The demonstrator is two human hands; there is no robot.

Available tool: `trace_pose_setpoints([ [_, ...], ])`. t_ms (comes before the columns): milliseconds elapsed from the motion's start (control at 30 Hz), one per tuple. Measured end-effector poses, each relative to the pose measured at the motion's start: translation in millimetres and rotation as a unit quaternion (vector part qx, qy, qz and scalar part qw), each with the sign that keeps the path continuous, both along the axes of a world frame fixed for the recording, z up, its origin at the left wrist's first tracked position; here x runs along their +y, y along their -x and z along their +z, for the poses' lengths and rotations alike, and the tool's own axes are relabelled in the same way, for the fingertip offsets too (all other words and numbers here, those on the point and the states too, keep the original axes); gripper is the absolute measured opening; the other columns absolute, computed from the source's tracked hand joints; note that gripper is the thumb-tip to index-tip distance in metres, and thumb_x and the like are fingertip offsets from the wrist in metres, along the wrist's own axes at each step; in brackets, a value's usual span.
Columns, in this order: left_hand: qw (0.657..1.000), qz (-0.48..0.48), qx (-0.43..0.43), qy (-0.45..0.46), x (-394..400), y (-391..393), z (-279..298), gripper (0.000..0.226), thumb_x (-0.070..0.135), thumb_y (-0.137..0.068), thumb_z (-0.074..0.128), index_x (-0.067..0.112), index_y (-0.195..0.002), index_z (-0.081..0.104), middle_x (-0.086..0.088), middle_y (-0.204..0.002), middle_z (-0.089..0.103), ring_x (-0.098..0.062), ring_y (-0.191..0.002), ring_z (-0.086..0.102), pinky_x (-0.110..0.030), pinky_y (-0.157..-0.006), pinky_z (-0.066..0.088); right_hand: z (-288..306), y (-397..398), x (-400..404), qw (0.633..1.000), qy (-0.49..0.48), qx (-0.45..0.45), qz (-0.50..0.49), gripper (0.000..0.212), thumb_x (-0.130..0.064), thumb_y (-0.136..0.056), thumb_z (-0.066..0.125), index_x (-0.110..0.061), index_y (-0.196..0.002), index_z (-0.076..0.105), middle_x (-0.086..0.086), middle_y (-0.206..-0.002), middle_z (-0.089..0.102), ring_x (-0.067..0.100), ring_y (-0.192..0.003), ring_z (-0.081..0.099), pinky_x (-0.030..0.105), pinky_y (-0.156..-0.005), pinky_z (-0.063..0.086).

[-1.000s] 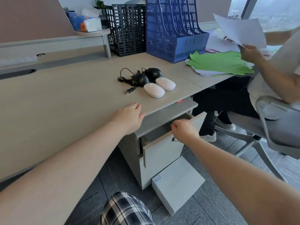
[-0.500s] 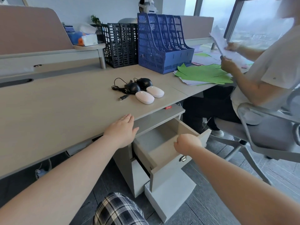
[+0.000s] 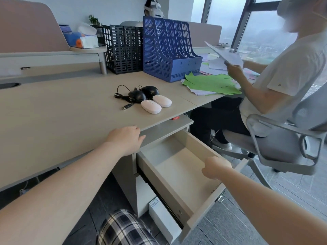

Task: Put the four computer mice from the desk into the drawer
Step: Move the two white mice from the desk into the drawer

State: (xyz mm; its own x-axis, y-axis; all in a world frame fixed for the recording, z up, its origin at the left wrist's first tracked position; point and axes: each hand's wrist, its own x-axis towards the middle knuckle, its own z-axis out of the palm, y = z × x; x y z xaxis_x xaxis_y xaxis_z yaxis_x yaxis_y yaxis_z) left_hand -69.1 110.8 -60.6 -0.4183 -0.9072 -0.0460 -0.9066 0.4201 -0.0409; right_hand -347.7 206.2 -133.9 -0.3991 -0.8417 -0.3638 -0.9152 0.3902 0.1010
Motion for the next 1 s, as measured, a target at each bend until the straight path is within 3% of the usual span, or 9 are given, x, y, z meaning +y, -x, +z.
trace_pose_setpoints([
  [67, 1.0, -0.008, -0.008, 0.022, -6.1, 0.9, 3.5, 0.049, 0.043, -0.101, 0.024, 0.015, -0.122, 0.058, -0.004, -0.128, 0.06, -0.028, -0.116, 0.057, -0.038, -0.085, 0.046, 1.7, -2.2, -9.1, 1.0, 0.001, 0.005, 0.016, 0.022, -0.026, -0.091, 0.042, -0.014, -0.086, 0.059, -0.002, -0.082, 0.056, 0.024, -0.082, 0.054, 0.041, -0.092, 0.048],
  [133, 0.999, -0.011, -0.015, 0.039, -10.1, 4.1, 8.4, 0.048, 0.042, -0.102, 0.025, 0.014, -0.106, 0.063, -0.006, -0.114, 0.065, -0.029, -0.105, 0.06, -0.033, -0.074, 0.042, 3.1, -4.5, -20.2, 0.999, 0.012, 0.015, 0.03, 0.026, -0.028, -0.091, 0.042, -0.014, -0.083, 0.062, -0.003, -0.079, 0.056, 0.023, -0.082, 0.054, 0.047, -0.104, 0.043],
  [200, 0.998, -0.013, -0.013, 0.059, -13.8, 7.7, 12.4, 0.046, 0.041, -0.102, 0.026, 0.014, -0.098, 0.063, -0.007, -0.107, 0.067, -0.03, -0.099, 0.062, -0.031, -0.069, 0.037, 6.0, -8.6, -31.7, 0.998, 0.05, -0.005, 0.036, 0.027, -0.028, -0.09, 0.041, -0.014, -0.072, 0.056, -0.004, -0.071, 0.052, 0.024, -0.077, 0.054, 0.042, -0.089, 0.05],
  [267, 0.997, -0.01, 0.012, 0.078, -19.3, 10.5, 13.4, 0.043, 0.041, -0.101, 0.028, 0.014, -0.095, 0.061, -0.007, -0.105, 0.066, -0.031, -0.097, 0.062, -0.031, -0.067, 0.037, 12.9, -14.8, -45.5, 0.994, 0.105, -0.022, 0.038, 0.03, -0.03, -0.092, 0.039, -0.013, -0.078, 0.059, -0.002, -0.074, 0.053, 0.024, -0.074, 0.054, 0.031, -0.068, 0.048],
  [333, 0.994, 0.002, 0.061, 0.085, -26.3, 13.1, 11.8, 0.04, 0.042, -0.1, 0.032, 0.013, -0.096, 0.059, -0.007, -0.107, 0.064, -0.031, -0.097, 0.061, -0.033, -0.068, 0.039, 24.1, -22.5, -60.5, 0.983, 0.178, -0.036, 0.025, 0.032, -0.029, -0.092, 0.037, -0.013, -0.082, 0.062, 0.001, -0.077, 0.056, 0.025, -0.07, 0.054, 0.027, -0.062, 0.044],
  [500, 0.982, 0.03, 0.171, 0.071, -47.9, 22.4, 5.3, 0.048, 0.048, -0.094, 0.044, 0.015, -0.128, 0.049, -0.007, -0.125, 0.052, -0.029, -0.119, 0.05, -0.04, -0.086, 0.046, 57.7, -38.7, -101.8, 0.939, 0.332, -0.083, 0.039, 0.039, -0.034, -0.094, 0.04, -0.015, -0.06, 0.046, -0.002, -0.061, 0.045, 0.027, -0.069, 0.052, 0.028, -0.056, 0.037],
  [600, 0.978, 0.045, 0.201, 0.04, -65.6, 32.5, 0.9, 0.069, 0.053, -0.09, 0.051, 0.019, -0.146, 0.03, -0.007, -0.141, 0.038, -0.028, -0.133, 0.036, -0.041, -0.101, 0.04, 70.9, -47.1, -129.1, 0.91, 0.396, -0.1, 0.072, 0.025, -0.035, -0.094, 0.045, -0.018, -0.098, 0.063, 0.0, -0.092, 0.062, 0.026, -0.098, 0.057, 0.031, -0.07, 0.044],
  [700, 0.968, 0.055, 0.243, 0.026, -86.6, 44.4, -5.1, 0.083, 0.057, -0.082, 0.061, 0.024, -0.149, 0.025, -0.009, -0.142, 0.04, -0.029, -0.134, 0.035, -0.039, -0.104, 0.037, 73.1, -52.7, -159.8, 0.913, 0.373, -0.128, 0.105, 0.042, -0.035, -0.093, 0.049, -0.021, -0.132, 0.048, 0.006, -0.129, 0.055, 0.029, -0.125, 0.044, 0.039, -0.095, 0.044],
  [1000, 0.948, 0.103, 0.297, -0.052, -139.6, 63.3, -0.7, 0.103, 0.07, -0.066, 0.067, 0.019, -0.147, 0.028, -0.007, -0.146, 0.043, -0.027, -0.136, 0.039, -0.042, -0.108, 0.038, 76.1, -63.0, -228.7, 0.911, 0.327, -0.25, 0.034, 0.06, -0.042, -0.089, 0.054, -0.023, -0.143, 0.035, 0.011, -0.139, 0.05, 0.032, -0.13, 0.044, 0.042, -0.102, 0.04],
])
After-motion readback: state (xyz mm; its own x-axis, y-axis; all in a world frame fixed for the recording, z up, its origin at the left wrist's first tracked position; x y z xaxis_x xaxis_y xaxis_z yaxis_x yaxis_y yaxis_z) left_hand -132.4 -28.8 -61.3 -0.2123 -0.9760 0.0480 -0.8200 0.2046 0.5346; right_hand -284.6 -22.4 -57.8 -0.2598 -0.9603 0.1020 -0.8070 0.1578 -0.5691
